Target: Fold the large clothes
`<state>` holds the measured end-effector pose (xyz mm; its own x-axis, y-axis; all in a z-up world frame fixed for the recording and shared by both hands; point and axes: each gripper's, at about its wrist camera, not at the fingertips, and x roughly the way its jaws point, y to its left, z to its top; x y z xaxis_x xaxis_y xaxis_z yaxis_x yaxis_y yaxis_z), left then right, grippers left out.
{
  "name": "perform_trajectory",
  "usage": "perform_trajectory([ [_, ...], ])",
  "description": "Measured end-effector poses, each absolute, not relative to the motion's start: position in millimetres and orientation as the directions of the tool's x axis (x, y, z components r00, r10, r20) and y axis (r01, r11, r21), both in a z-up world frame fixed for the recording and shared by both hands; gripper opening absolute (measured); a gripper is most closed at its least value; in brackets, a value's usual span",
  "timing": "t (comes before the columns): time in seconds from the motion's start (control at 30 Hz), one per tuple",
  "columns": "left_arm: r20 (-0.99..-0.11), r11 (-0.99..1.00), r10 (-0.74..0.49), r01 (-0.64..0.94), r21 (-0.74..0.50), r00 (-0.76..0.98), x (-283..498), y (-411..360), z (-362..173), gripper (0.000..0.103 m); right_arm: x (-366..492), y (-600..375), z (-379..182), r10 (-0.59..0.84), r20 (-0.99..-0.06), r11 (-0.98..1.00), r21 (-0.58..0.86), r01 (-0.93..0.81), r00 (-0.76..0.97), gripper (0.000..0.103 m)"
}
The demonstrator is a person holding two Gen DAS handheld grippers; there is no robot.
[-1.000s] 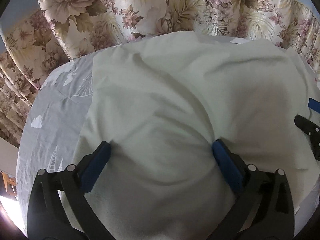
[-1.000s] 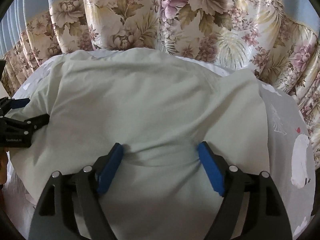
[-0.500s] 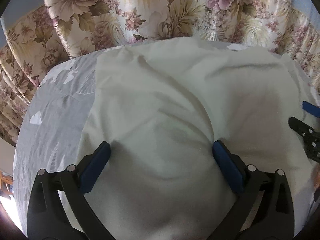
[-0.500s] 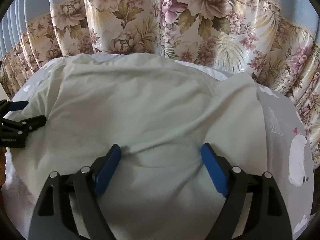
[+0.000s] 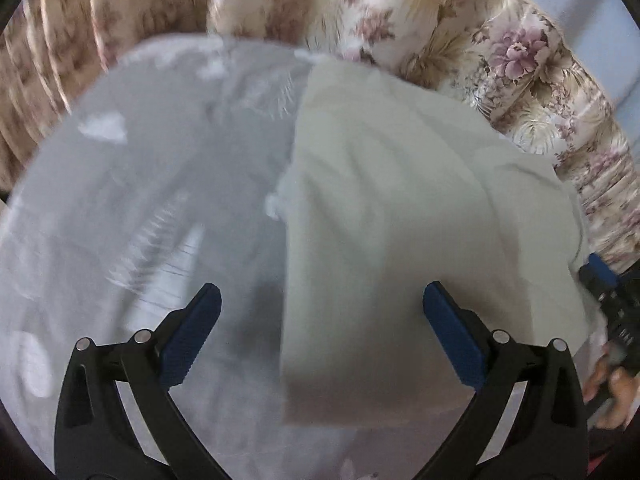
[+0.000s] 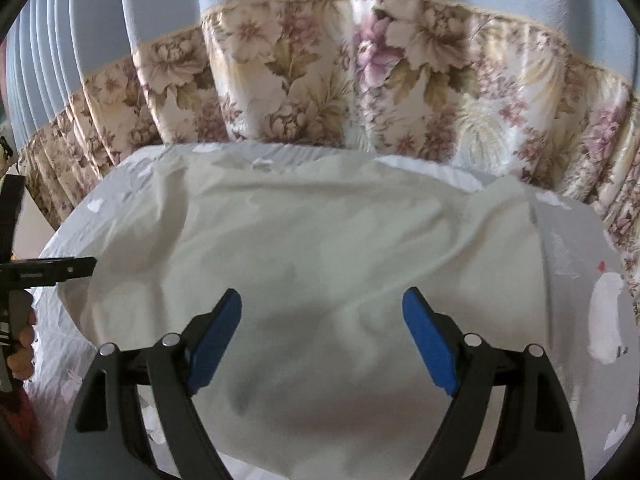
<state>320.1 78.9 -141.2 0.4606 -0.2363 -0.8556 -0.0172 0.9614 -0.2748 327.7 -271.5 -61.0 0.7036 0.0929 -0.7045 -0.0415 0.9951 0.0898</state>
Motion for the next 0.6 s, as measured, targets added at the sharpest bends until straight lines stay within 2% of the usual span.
perform_trajectory([
  [0.1,-0.838,0.926,-0.336,-0.009,-0.376,0.429,331,71,-151,0.1,330,-269,-65,0.085,-0.71,0.996,0.078,-0.042,0.7,0.083],
  [0.2,-0.826,0.916,-0.364,0.006,-0.401,0.431,336,60,-152,0.098,331,-272,-66,0.089,-0.708,0.995,0.101,-0.024,0.7,0.083],
  [0.27,-0.806,0.892,-0.417,0.021,-0.451,0.42,343,56,-152,0.088,331,-277,-66,0.103,-0.709,0.991,0.134,-0.01,0.698,0.083],
  [0.3,-0.793,0.877,-0.449,0.031,-0.48,0.413,344,54,-151,0.079,330,-278,-67,0.11,-0.71,0.989,0.146,-0.008,0.696,0.083],
  [0.37,-0.798,0.888,-0.429,0.034,-0.459,0.423,347,48,-146,0.069,328,-277,-67,0.116,-0.713,0.989,0.148,-0.014,0.691,0.082],
  [0.4,-0.798,0.894,-0.424,0.058,-0.444,0.428,346,43,-141,0.049,327,-276,-66,0.115,-0.717,0.99,0.141,-0.018,0.688,0.077],
  [0.43,-0.798,0.9,-0.418,0.076,-0.43,0.433,347,39,-136,0.039,326,-275,-66,0.106,-0.722,0.992,0.128,-0.018,0.684,0.063],
  [0.5,-0.807,0.925,-0.373,0.119,-0.36,0.458,345,27,-121,0.032,327,-277,-70,0.076,-0.744,0.995,0.097,-0.006,0.663,0.047],
  [0.6,-0.803,0.95,-0.312,0.181,-0.255,0.507,338,4,-96,0.028,335,-291,-84,0.097,-0.769,0.991,0.132,0.008,0.632,0.037],
])
